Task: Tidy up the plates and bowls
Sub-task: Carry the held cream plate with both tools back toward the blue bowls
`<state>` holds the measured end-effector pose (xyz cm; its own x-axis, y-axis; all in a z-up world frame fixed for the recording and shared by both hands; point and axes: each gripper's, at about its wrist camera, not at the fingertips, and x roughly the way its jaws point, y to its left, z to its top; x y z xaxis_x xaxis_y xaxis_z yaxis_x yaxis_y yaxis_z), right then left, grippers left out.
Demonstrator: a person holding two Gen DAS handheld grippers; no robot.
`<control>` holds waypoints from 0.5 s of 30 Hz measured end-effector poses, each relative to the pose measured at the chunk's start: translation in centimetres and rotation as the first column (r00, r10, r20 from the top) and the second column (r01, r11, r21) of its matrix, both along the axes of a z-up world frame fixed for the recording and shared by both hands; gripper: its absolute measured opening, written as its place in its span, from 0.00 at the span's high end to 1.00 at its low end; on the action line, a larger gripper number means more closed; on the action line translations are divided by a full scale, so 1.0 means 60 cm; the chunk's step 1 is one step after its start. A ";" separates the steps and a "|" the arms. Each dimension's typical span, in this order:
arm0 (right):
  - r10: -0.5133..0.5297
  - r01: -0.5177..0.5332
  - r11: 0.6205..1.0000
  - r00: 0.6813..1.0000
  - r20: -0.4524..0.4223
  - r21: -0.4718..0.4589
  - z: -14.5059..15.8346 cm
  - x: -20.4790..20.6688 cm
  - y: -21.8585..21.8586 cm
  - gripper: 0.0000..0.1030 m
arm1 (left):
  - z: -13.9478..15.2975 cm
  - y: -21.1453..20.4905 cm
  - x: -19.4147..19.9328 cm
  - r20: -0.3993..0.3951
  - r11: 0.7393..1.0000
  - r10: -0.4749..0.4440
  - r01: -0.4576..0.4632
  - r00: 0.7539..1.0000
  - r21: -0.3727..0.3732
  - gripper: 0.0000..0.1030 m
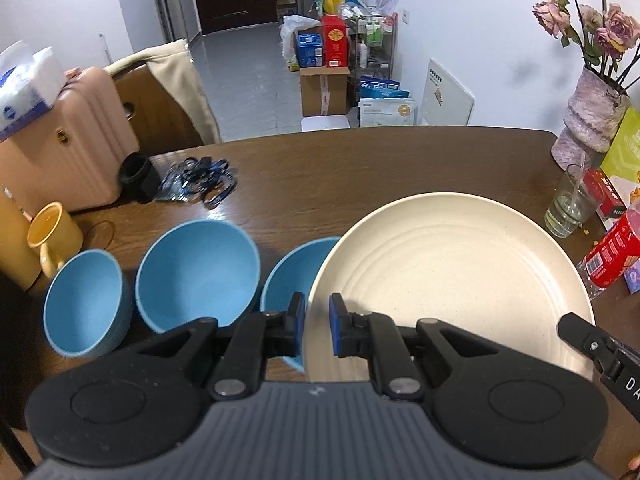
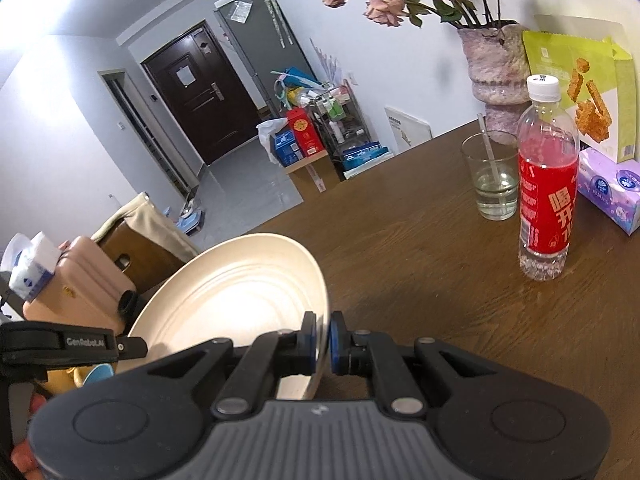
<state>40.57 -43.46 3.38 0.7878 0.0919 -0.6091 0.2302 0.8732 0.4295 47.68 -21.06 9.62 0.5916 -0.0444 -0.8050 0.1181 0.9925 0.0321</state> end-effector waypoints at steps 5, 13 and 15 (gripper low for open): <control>0.019 -0.019 1.000 1.000 0.000 -0.004 0.005 -0.024 0.022 0.93 | 0.004 0.028 -0.033 0.007 1.000 0.019 -0.019 1.000 -0.013 0.87; 0.050 -0.049 0.999 0.999 0.012 -0.009 0.013 -0.068 0.056 0.93 | 0.003 0.064 -0.085 0.011 0.998 0.056 -0.056 0.998 -0.024 0.87; 0.056 -0.056 0.998 0.998 0.014 -0.011 0.014 -0.079 0.063 0.93 | 0.003 0.071 -0.098 0.013 0.998 0.061 -0.060 0.998 -0.026 0.87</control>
<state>35.84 -39.68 4.24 0.7904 0.1297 -0.5987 0.1749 0.8889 0.4235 41.82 -16.80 9.81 0.6052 -0.0284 -0.7955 0.0574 0.9983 0.0080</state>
